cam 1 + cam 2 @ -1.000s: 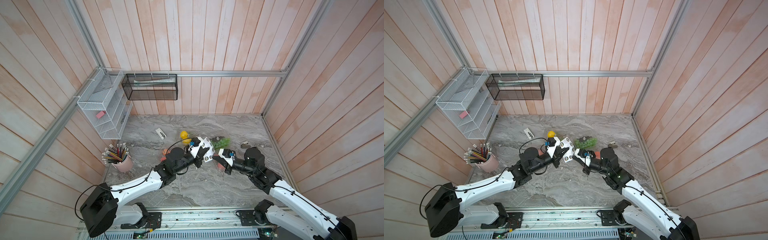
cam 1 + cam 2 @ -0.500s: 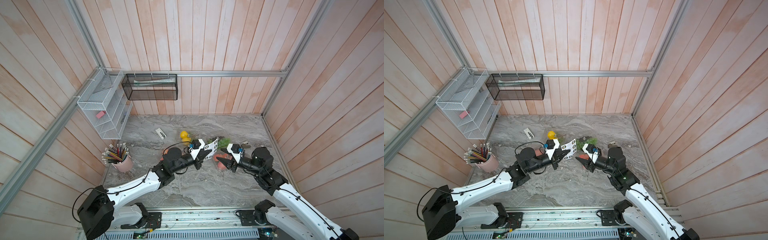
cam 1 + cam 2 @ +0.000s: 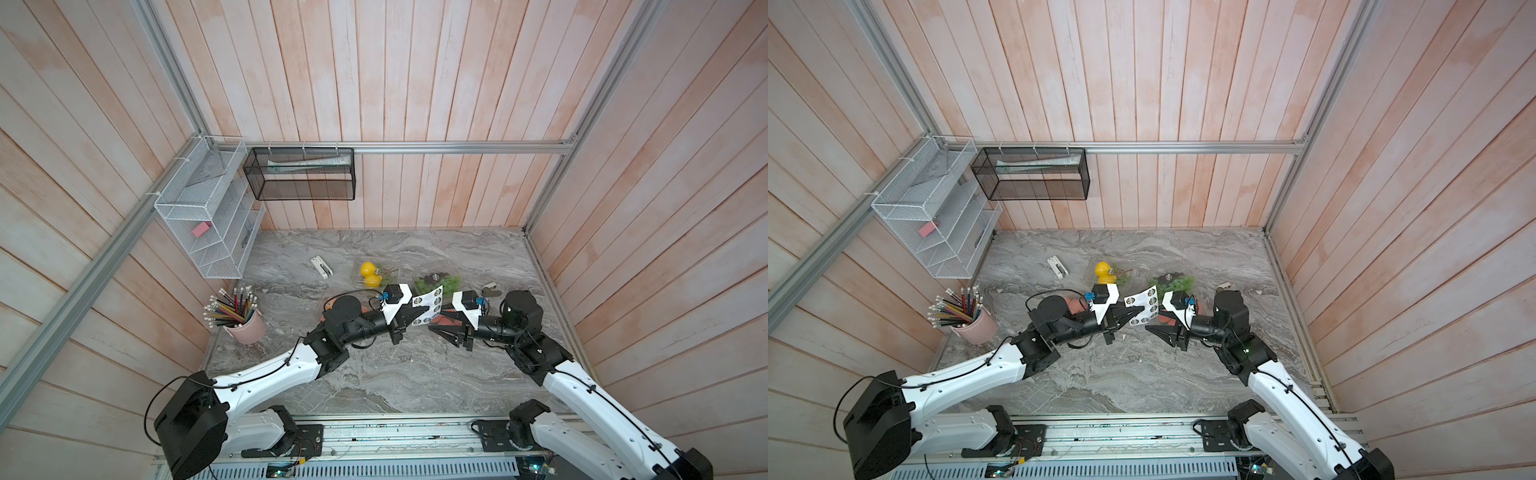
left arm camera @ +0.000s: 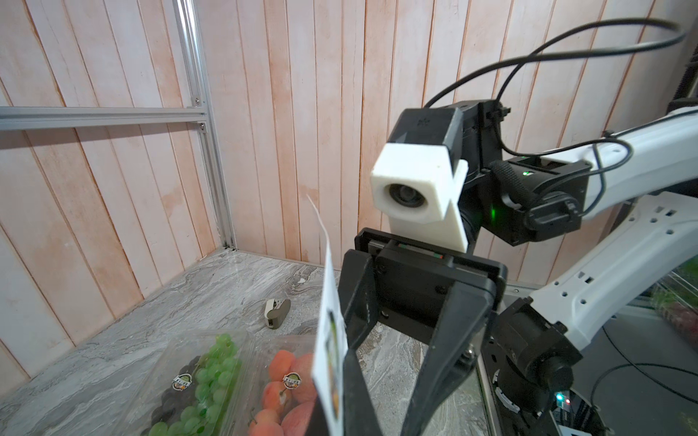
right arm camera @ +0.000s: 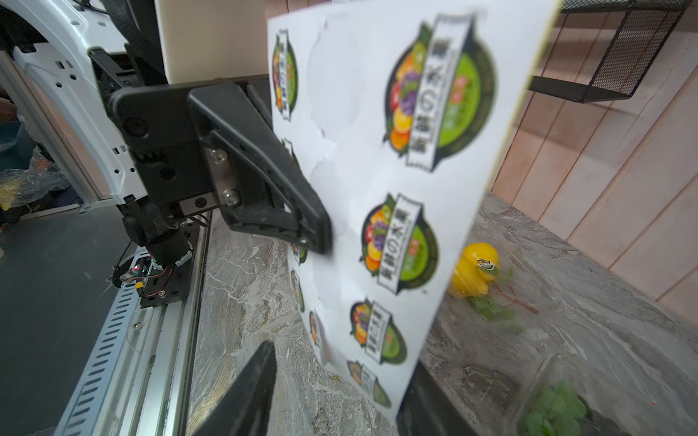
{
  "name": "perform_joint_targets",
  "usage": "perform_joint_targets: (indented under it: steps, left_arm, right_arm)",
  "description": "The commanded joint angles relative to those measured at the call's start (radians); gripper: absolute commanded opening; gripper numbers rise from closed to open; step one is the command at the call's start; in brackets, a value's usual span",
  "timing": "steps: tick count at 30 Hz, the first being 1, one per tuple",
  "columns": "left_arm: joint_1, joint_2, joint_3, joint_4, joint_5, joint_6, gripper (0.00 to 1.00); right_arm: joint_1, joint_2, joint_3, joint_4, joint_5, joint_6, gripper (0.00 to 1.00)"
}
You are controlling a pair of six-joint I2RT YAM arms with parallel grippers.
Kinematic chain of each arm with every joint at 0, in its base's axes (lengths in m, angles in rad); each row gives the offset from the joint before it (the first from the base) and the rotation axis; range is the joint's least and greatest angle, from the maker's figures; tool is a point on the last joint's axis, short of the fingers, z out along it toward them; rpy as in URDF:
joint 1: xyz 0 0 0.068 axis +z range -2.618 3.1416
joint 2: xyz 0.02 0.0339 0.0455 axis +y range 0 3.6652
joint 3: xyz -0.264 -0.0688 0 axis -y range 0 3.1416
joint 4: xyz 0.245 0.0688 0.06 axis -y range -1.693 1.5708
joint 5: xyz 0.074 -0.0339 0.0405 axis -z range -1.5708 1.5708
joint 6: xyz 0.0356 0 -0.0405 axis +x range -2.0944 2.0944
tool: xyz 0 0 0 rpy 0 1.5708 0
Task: Label fruit boxes
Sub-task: Adjust the label sticker.
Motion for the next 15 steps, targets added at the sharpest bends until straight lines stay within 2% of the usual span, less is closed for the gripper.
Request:
perform_joint_targets:
  steps: [1,8,10,11,12,15]
  left_arm:
    - [0.001,-0.001,-0.016,0.032,0.043,-0.003,0.00]
    - [0.001,-0.007,-0.016,0.039,0.053,-0.006,0.00]
    - [0.001,-0.008,-0.018,0.039,0.053,-0.005,0.00]
    - [0.001,-0.009,-0.019,0.038,0.053,-0.004,0.00]
    - [0.002,-0.011,-0.019,0.037,0.053,-0.003,0.04]
    - [0.009,-0.020,-0.024,0.020,0.061,0.000,0.30]
  right_arm:
    - [-0.005,0.003,0.008,0.045,-0.043,0.023,0.46]
    - [-0.010,0.012,0.008,0.047,-0.078,0.015,0.15]
    - [-0.018,0.012,0.006,0.047,-0.106,0.012,0.01]
    - [-0.021,0.011,0.006,0.047,-0.117,0.011,0.00]
    - [-0.026,0.009,0.005,0.047,-0.132,0.009,0.00]
    - [-0.047,0.004,0.002,0.054,-0.186,0.010,0.00]
